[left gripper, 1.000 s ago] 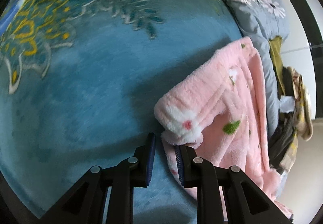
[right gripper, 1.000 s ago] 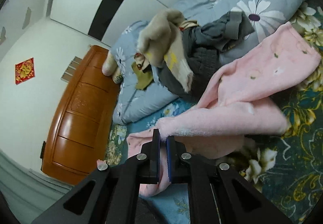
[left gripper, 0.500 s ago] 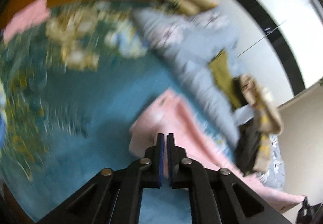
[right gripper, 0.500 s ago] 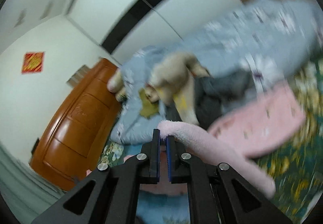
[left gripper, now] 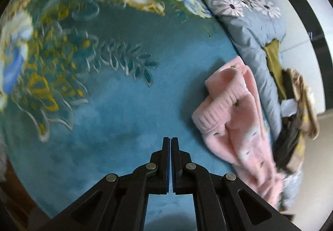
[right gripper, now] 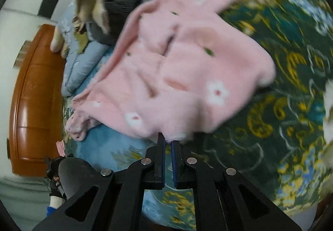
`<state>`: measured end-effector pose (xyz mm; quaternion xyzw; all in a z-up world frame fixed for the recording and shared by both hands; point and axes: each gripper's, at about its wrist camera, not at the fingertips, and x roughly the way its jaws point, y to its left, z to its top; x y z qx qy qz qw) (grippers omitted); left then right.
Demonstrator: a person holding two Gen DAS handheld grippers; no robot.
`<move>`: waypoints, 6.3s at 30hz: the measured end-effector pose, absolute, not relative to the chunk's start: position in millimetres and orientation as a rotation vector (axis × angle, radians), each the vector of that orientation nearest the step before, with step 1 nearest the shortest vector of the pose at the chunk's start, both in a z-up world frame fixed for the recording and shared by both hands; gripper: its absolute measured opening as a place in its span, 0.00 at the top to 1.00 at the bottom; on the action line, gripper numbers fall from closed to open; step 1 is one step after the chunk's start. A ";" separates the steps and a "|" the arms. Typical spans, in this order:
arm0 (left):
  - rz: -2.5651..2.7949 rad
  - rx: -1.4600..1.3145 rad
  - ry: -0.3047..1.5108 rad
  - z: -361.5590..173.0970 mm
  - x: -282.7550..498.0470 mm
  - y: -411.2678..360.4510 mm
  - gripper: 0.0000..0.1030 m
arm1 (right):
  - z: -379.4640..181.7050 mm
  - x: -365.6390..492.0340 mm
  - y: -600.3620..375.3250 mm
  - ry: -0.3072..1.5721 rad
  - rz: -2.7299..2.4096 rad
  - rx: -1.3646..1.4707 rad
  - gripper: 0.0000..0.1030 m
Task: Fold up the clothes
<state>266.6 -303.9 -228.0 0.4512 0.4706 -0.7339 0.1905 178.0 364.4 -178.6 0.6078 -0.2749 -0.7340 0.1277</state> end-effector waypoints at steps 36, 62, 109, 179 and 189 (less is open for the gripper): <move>-1.843 1.238 1.325 -264.2 321.1 -302.6 0.95 | -207.4 189.3 412.3 -0.961 -2.201 1.898 0.91; -1.941 1.128 1.387 -240.2 327.3 -297.8 0.93 | -120.3 131.9 507.5 -1.248 -2.618 1.347 0.91; -2.160 1.137 1.372 -141.4 145.5 -308.2 0.95 | -94.1 15.4 546.5 -1.358 -2.677 1.311 0.91; -2.173 1.075 1.300 -190.9 224.0 -307.7 0.82 | -182.5 100.0 476.0 -1.458 -2.408 1.402 0.93; -2.050 1.063 1.428 -212.5 247.9 -319.6 0.82 | -197.3 132.9 473.1 -1.487 -2.373 1.466 0.93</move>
